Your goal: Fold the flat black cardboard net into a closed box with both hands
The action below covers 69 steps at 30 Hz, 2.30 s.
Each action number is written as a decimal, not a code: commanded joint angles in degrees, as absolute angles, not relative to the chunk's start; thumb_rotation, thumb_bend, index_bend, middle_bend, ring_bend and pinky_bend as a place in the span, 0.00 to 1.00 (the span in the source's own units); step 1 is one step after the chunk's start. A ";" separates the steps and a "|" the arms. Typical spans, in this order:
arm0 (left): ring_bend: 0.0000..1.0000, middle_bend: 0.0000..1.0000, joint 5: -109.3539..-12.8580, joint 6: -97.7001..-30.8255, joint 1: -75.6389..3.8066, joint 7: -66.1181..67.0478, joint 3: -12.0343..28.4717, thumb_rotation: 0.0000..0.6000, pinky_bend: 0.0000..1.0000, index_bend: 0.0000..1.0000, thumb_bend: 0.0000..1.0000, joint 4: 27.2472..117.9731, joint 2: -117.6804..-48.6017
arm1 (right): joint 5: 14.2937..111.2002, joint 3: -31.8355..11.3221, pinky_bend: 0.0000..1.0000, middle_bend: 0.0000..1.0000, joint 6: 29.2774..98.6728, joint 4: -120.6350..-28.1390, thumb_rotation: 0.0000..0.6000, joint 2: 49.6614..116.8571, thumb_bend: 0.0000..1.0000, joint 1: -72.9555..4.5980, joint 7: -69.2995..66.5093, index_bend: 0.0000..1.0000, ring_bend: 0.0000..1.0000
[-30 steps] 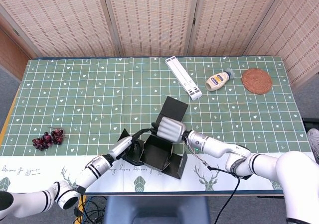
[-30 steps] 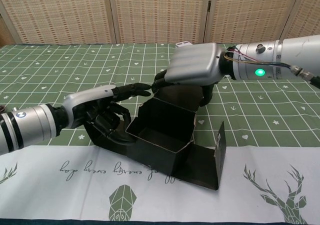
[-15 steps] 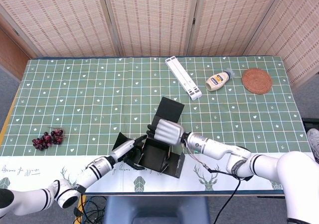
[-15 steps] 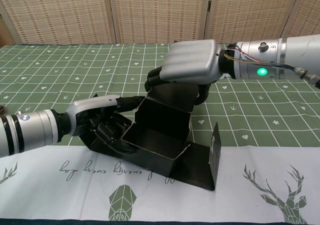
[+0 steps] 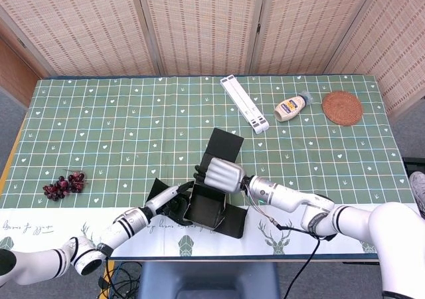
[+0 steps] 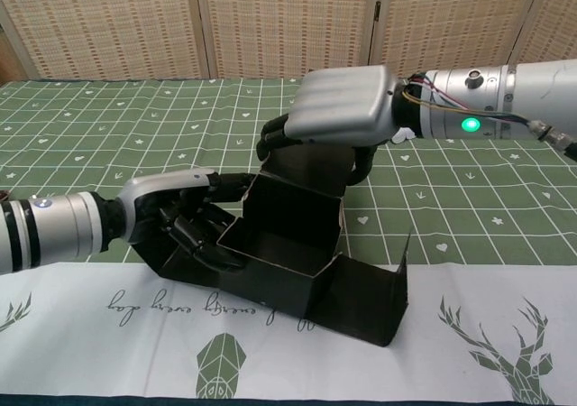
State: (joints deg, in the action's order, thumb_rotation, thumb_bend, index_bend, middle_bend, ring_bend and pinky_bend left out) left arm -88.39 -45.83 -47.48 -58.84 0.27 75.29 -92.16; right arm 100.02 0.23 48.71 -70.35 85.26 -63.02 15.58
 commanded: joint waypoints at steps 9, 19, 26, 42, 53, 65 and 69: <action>0.59 0.23 -88.85 -43.75 -49.49 -63.16 0.04 1.00 0.79 0.22 0.06 76.46 -90.54 | 97.45 -1.13 1.00 0.28 46.81 -70.57 1.00 85.69 0.29 -62.96 17.71 0.15 0.79; 0.59 0.26 -87.21 -42.66 -49.94 -61.85 0.55 1.00 0.79 0.25 0.06 76.50 -90.71 | 93.73 -2.49 1.00 0.01 44.87 -73.08 1.00 85.88 0.29 -62.26 20.55 0.00 0.75; 0.60 0.27 -85.99 -42.13 -49.96 -60.85 1.11 1.00 0.79 0.25 0.06 77.09 -90.19 | 92.75 -2.97 1.00 0.00 45.31 -74.63 1.00 85.58 0.29 -61.73 20.02 0.00 0.73; 0.59 0.27 -84.96 -42.01 -49.65 -58.39 1.85 1.00 0.79 0.25 0.06 77.56 -89.59 | 92.42 -3.16 1.00 0.00 48.02 -77.59 1.00 83.81 0.29 -59.89 16.38 0.00 0.73; 0.59 0.27 -84.47 -42.58 -48.93 -59.18 2.46 1.00 0.79 0.26 0.06 77.06 -88.26 | 92.63 -3.30 1.00 0.00 49.92 -78.88 1.00 83.21 0.29 -58.75 13.24 0.00 0.73; 0.58 0.27 -88.83 -45.40 -48.81 -68.04 1.70 1.00 0.79 0.26 0.06 76.55 -84.07 | 92.15 -3.35 1.00 0.00 58.86 -82.12 1.00 77.60 0.30 -52.48 7.91 0.00 0.73; 0.58 0.27 -90.16 -46.71 -48.88 -72.34 1.19 1.00 0.79 0.26 0.06 75.77 -82.76 | 91.42 -3.22 1.00 0.00 63.46 -82.58 1.00 75.84 0.30 -48.70 5.22 0.00 0.73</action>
State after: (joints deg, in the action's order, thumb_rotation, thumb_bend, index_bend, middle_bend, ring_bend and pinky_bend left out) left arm -89.34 -45.89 -48.85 -70.60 1.53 76.23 -83.60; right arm 91.96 -3.28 61.36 -82.19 76.91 -50.57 6.77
